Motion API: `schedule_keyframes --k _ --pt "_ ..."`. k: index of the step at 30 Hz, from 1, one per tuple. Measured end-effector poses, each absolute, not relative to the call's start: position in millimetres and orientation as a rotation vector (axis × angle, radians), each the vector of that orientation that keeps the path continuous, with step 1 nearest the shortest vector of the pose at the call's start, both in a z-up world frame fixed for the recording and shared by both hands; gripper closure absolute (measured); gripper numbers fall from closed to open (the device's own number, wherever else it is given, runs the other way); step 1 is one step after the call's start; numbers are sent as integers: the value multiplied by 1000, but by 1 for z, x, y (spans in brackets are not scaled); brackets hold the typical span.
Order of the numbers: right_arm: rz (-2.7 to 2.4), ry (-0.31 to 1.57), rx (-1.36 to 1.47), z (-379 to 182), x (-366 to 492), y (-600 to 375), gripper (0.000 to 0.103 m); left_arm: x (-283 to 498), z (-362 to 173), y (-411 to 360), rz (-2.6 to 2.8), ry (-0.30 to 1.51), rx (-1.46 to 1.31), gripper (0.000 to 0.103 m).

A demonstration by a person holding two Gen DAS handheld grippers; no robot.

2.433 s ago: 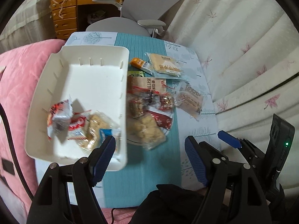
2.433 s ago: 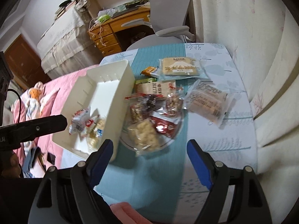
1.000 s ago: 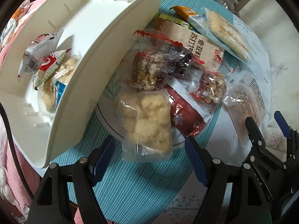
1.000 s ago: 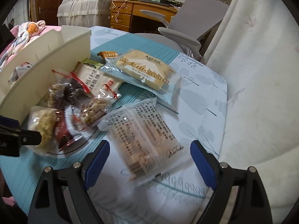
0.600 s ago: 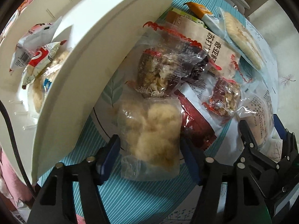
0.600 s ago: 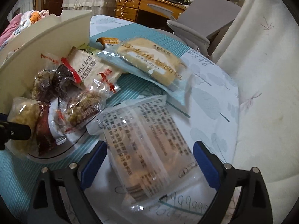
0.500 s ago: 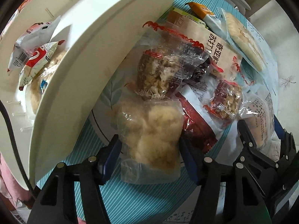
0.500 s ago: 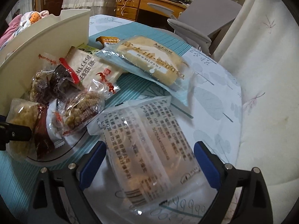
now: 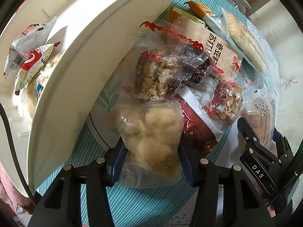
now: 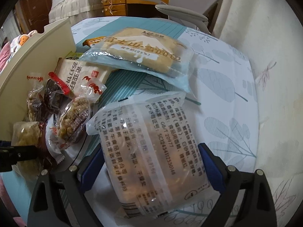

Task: Organize snacks
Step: 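Grasp the clear puffed-snack bag with the left tool while the right tool grasps the printed pastry bag, then carry both bags over the white tray and release them inside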

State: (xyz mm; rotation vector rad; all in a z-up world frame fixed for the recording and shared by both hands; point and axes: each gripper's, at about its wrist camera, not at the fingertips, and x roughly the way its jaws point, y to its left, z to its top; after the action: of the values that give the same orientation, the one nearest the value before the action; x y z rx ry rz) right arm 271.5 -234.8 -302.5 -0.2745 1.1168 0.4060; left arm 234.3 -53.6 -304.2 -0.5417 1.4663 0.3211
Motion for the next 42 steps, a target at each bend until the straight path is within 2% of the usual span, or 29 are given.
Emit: schedule_keyframes --k 6,15,28,33,42 --pt "380 1201 -237 -299 272 -237 15 231 -297 -53 314 1488 -570 55" --pt "320 1365 -102 -294 245 -247 18 228 -271 -57 243 1482 -536 55" --pt "272 1573 120 -291 176 -253 25 208 -200 -64 48 1395 -452 56" --pt "252 1583 178 -285 163 -249 30 194 -168 -59 -42 1318 -409 56" --pt "237 1513 253 -255 156 -235 31 174 -121 -31 -186 1157 -366 56"
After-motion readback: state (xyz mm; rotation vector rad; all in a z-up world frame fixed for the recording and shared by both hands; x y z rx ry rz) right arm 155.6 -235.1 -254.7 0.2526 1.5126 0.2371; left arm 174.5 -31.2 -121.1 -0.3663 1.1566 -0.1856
